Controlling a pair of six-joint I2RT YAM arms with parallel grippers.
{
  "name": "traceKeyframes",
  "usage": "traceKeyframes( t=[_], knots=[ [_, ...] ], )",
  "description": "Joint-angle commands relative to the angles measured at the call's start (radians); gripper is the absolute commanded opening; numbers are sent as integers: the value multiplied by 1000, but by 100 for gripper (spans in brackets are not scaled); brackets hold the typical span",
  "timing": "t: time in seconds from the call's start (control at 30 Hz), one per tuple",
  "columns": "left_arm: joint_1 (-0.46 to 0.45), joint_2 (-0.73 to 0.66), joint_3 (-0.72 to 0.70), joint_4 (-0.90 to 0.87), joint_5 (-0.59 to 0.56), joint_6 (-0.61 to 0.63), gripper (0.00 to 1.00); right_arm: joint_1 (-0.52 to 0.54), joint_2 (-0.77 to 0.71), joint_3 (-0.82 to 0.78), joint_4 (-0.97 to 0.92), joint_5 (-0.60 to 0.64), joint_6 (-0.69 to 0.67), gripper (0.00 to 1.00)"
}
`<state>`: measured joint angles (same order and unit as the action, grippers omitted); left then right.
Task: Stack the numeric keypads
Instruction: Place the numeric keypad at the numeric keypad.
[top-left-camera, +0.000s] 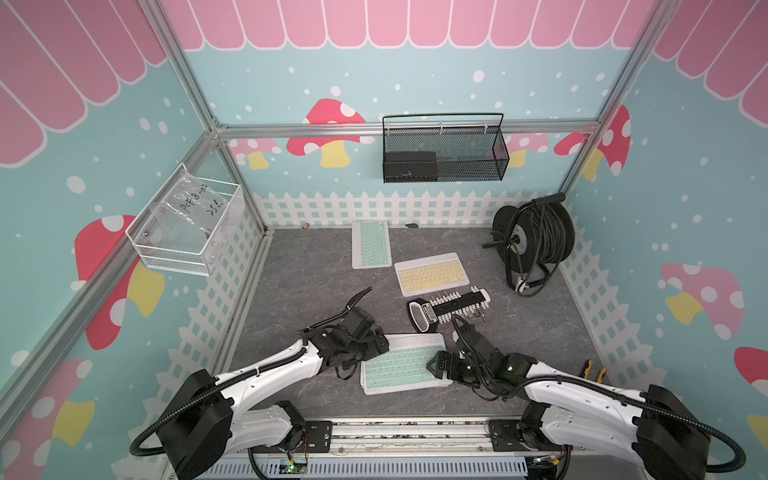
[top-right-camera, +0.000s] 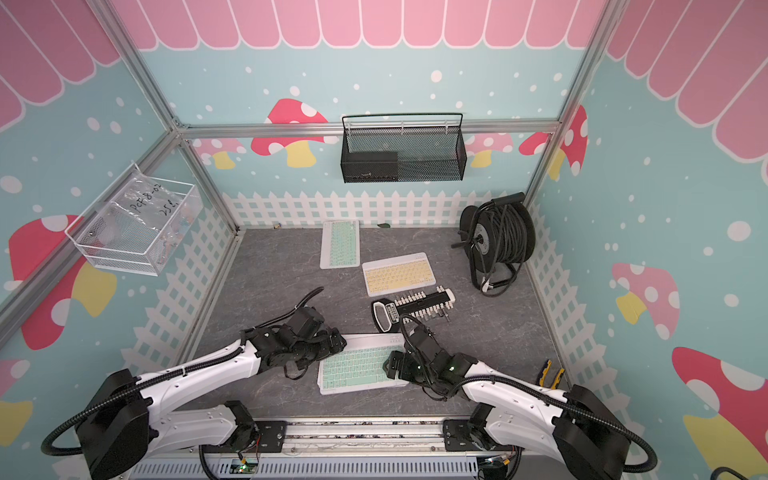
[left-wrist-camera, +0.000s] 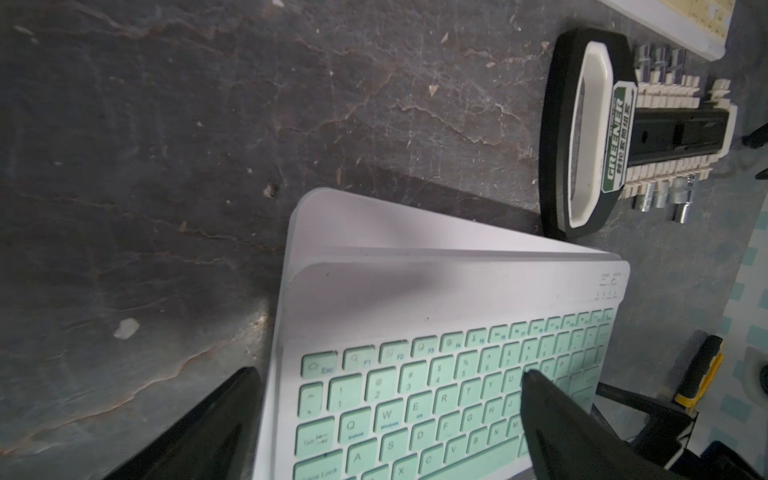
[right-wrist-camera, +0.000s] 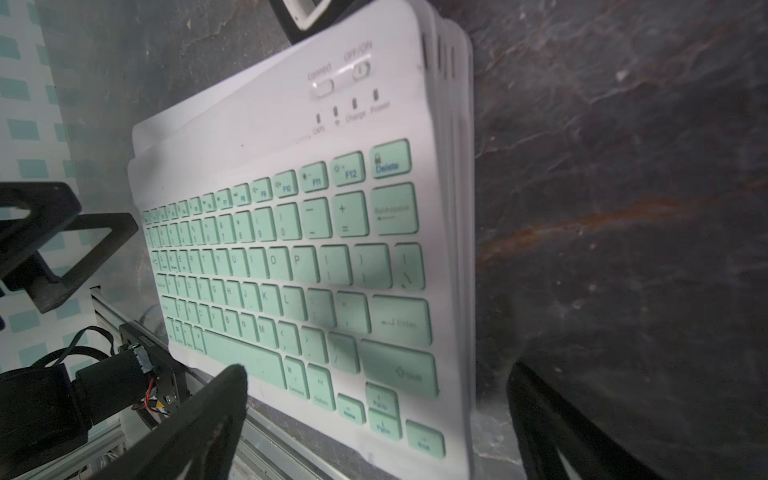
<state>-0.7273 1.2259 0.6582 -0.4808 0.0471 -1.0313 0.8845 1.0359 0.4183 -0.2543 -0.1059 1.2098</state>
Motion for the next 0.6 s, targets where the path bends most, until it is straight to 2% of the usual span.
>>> traceKeyframes(
  t=[0.0,0.27,0.57],
  knots=[
    [12,16,17,24,20,20,100,31,-16,38,-89,80,68,99],
    [15,81,80,-1,20,52,100,84,-17,76,-126,115,98,99],
    [15,104,110,-27,7,71,100,120,100,146,-123,128,74,99]
  ],
)
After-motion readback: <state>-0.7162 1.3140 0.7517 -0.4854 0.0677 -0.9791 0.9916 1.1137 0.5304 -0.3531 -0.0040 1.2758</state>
